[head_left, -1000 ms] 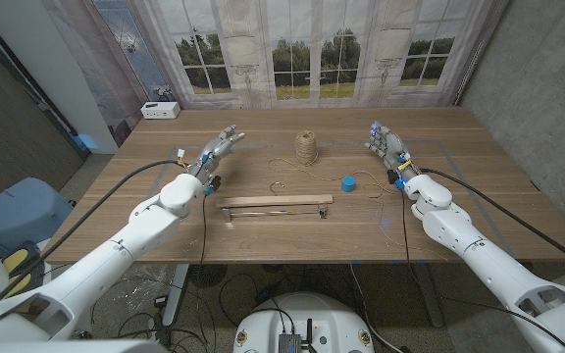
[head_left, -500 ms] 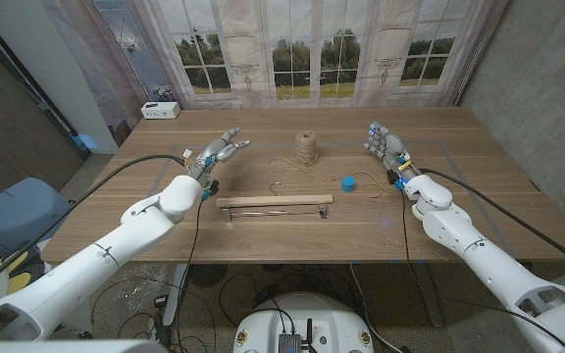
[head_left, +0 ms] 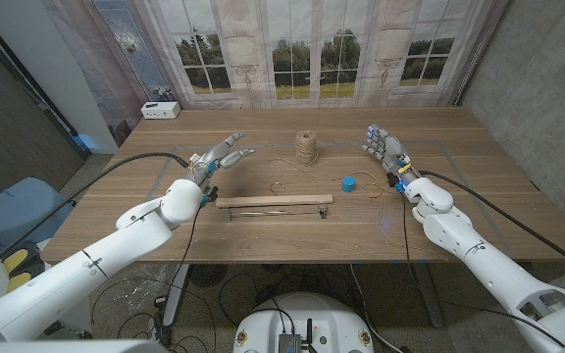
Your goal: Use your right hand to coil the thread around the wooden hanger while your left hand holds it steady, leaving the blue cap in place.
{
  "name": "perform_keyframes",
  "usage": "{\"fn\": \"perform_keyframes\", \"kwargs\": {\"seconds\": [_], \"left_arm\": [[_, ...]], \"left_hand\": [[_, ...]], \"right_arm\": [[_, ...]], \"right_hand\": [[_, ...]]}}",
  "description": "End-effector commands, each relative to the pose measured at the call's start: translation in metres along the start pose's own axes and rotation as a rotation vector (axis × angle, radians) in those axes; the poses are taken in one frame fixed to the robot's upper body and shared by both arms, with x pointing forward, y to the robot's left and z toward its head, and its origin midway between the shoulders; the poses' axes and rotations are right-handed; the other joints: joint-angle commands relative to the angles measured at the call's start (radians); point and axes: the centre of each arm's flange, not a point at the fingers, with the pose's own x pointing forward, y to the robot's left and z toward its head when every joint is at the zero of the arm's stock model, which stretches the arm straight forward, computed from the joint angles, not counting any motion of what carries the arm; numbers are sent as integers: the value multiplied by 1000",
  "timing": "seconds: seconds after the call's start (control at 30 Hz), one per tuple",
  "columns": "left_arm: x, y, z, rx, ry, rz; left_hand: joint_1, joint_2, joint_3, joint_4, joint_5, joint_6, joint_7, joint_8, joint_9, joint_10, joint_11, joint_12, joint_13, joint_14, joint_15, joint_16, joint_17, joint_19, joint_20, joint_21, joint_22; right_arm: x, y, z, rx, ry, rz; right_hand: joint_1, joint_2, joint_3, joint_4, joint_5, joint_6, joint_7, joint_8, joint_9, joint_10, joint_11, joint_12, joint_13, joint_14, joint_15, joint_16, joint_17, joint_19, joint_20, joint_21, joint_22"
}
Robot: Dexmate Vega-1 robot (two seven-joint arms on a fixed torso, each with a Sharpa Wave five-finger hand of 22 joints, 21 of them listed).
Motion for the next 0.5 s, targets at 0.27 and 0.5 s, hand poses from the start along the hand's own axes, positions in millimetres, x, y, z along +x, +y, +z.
{"fn": "perform_keyframes", "kwargs": {"seconds": [0.27,0.5], "left_arm": [[-37,-10,34,160,23,-23],[-49,-12,45,261,53,6]], "left_hand": [[18,1,6,-12,8,19,-2,4,2,6,-9,1,2,10,-3,-6,3,10,3,-1,1],[57,-30,16,-31,11,158,30,19,6,175,-3,37,9,209,-73,23,6,70,-43,0,2]], "right_arm": [[-14,-4,-3,16,-18,24],[-20,-5,-7,25,-12,29]], "right_hand": [[12,-1,2,-6,-5,8,2,2,1,11,2,6,4,13,0,6,4,3,8,-3,3],[13,-1,1,-8,-5,10,2,1,1,11,3,5,5,16,-1,7,5,5,7,-4,3]]}}
